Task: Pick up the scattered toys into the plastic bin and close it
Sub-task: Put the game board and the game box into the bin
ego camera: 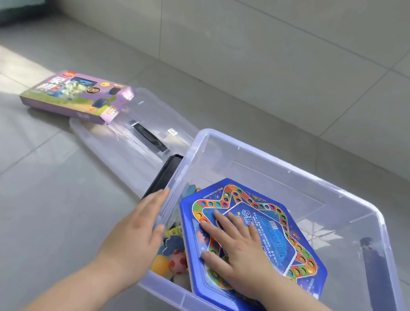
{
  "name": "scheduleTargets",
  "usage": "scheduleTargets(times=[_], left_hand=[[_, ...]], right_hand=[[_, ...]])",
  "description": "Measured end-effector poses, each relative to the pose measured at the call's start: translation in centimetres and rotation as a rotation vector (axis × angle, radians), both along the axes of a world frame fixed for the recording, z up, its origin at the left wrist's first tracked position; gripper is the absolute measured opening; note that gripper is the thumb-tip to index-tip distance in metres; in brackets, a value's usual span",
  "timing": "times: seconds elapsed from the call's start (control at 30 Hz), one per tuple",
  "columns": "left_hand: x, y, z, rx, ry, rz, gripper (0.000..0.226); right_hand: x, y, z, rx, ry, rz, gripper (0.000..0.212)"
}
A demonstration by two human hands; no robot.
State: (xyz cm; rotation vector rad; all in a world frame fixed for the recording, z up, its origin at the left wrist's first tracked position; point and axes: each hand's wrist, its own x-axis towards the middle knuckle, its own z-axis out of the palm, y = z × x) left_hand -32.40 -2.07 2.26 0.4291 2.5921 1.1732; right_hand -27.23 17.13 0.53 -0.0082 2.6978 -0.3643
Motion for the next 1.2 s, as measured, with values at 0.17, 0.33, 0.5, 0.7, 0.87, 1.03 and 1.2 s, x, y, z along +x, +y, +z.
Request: scheduleTargets(times=[0.17,0.33,0.5,0.7,0.87,1.03,1.2], left_hand=[[-0.1,0.0,-0.1,0.004,-0.040,-0.027,0.057],[-0.6,-1.4,-0.2,0.130,-0.111,-0.056,0.049],[-2.7,-7.3,-1.1,0.147,-0.033,0.147,0.036],[-3.8,-18.4,-1.8,-0.054,-0.084,0.290,0.033],[-5.8,-26.0,-1.7,-0.231,-0.079,0.404,0.035],[-10.9,-28.4,-5.6,-0.493,-0.081,0.378,0.054],[-15.1,-29.0,-12.0,-0.608,-0.239,0.382,0.065]], right_hand=[[1.0,0.5,-1.5,-0.037,-0.053,0.020,0.064],[0.3,0.3,0.1,-0.016,0.001,-0.045,0.093],[-3.7,-2.9,3.1,-0.050,0.568,-0.167,0.032],[-10.1,-11.4,8.7,-0.165,0.404,-0.269,0.018],[-13.6,-17.4,9.4,-0.243,0.109,-0.390,0.026],[-20.1,-20.9,5.5,-0.516,-0.171,-0.650,0.047],[-29.1,-22.1,-1.2,-0.704,-0.212,-0.804,0.062]])
